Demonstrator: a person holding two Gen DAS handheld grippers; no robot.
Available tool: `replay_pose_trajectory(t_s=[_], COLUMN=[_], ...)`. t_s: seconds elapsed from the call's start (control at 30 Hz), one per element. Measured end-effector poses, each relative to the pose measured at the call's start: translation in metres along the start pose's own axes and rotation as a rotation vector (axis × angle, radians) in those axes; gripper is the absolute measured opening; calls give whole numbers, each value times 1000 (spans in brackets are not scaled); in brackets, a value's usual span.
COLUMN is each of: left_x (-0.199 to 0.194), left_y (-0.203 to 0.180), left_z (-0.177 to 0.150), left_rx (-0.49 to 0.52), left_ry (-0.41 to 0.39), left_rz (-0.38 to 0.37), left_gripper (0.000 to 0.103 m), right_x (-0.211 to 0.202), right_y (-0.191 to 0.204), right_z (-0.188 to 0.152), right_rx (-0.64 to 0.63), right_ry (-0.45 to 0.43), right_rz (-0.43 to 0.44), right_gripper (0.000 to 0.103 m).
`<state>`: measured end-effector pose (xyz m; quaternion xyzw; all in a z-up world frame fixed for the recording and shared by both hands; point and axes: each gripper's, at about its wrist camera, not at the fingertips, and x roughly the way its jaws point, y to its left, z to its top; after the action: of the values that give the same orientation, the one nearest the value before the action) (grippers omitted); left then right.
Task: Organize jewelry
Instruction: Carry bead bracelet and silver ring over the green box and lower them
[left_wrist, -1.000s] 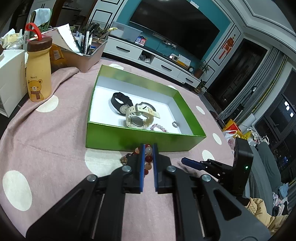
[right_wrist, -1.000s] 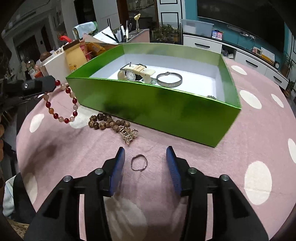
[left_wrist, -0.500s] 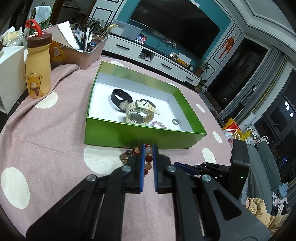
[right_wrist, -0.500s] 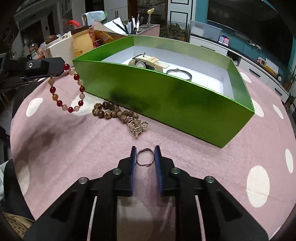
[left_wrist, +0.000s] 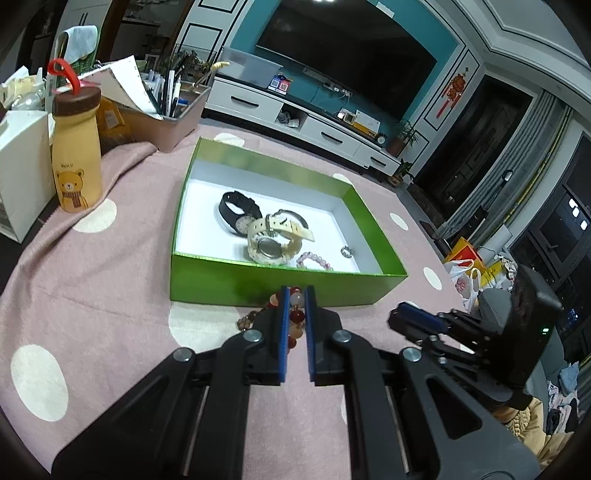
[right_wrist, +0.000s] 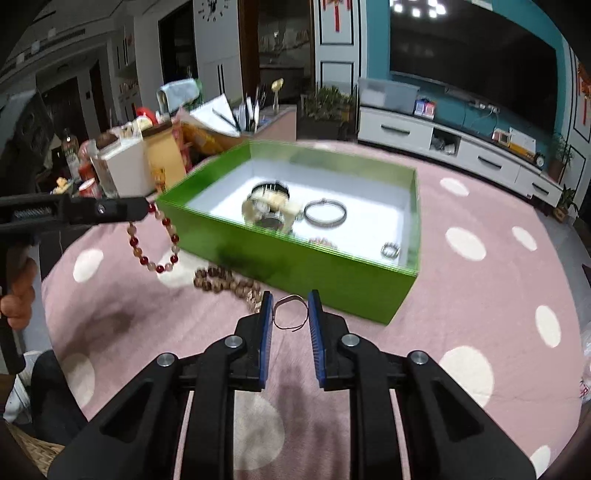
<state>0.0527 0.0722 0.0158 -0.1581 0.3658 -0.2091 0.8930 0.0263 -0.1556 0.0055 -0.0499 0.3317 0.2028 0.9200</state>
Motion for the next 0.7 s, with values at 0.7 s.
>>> replay_pose_trajectory(t_s=[0.7], left_x=[1], left_y=[-8], left_z=[70], left_rx=[47], left_ry=[-72], left_rz=[79], left_gripper=[7], right_x=[-23], right_y=[-28], right_z=[53], right_rx=[26], right_ry=[-151], right_rz=[-66], right_gripper=[19])
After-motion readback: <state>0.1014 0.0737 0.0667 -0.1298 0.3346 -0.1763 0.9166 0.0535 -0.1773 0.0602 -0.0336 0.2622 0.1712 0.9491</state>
